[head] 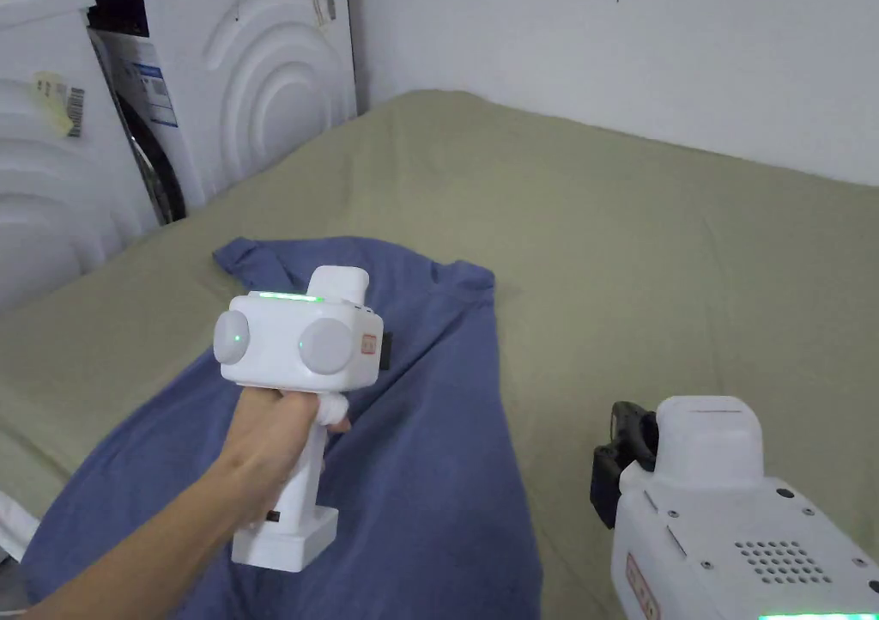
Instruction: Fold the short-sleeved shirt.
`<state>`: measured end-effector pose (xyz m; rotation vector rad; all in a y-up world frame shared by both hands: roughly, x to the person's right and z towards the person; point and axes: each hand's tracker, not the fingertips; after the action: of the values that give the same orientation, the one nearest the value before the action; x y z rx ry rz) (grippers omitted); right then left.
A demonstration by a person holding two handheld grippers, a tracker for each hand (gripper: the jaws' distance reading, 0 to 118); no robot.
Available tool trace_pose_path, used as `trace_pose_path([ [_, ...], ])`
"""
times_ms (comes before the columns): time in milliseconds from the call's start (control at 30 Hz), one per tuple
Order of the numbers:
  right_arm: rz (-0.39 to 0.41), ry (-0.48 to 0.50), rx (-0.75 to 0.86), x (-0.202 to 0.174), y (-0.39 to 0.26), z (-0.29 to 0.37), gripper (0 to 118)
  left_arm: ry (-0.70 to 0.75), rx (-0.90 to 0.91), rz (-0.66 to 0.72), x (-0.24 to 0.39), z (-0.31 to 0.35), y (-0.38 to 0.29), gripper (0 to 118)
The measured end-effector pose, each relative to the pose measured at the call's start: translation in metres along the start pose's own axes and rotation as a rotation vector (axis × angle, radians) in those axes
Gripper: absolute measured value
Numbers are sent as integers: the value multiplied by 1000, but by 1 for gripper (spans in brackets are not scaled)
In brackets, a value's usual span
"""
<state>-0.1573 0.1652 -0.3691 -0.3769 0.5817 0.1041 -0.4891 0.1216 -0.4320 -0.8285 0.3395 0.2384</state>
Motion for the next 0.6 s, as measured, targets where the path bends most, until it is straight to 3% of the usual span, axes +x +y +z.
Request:
trace_pose_path([
  [100, -6, -13, -22, 8, -10, -7, 0, -27, -80, 13, 6, -20, 2, 3],
  [133, -10, -17, -31, 11, -13, -10, 0, -15, -83, 3, 8, -25, 4, 18],
  [167, -16, -22, -38, 13, -15, -12, 0, -43, -108, -26, 10, -30, 5, 52],
  [200, -20, -23, -45, 16, -17, -13, 0, -64, -131, -37, 16, -27, 2, 96],
  [233, -23, -24, -49, 17, -19, -12, 0, -57, -140, -26, 20, -29, -1, 118],
  [500, -26, -38, -71, 21, -27, -9, 0, 30, -233, -108, 39, -44, -13, 110],
  [533, -28, -38, -73, 23, -28, -8, 0, 35, -229, -108, 41, -39, -11, 93],
  [567, -29, -40, -76, 24, -28, -5, 0, 40, -229, -103, 43, -34, -9, 65],
  [600, -31, -42, -77, 26, -28, -3, 0, 36, -205, -109, 38, -37, -4, 22],
])
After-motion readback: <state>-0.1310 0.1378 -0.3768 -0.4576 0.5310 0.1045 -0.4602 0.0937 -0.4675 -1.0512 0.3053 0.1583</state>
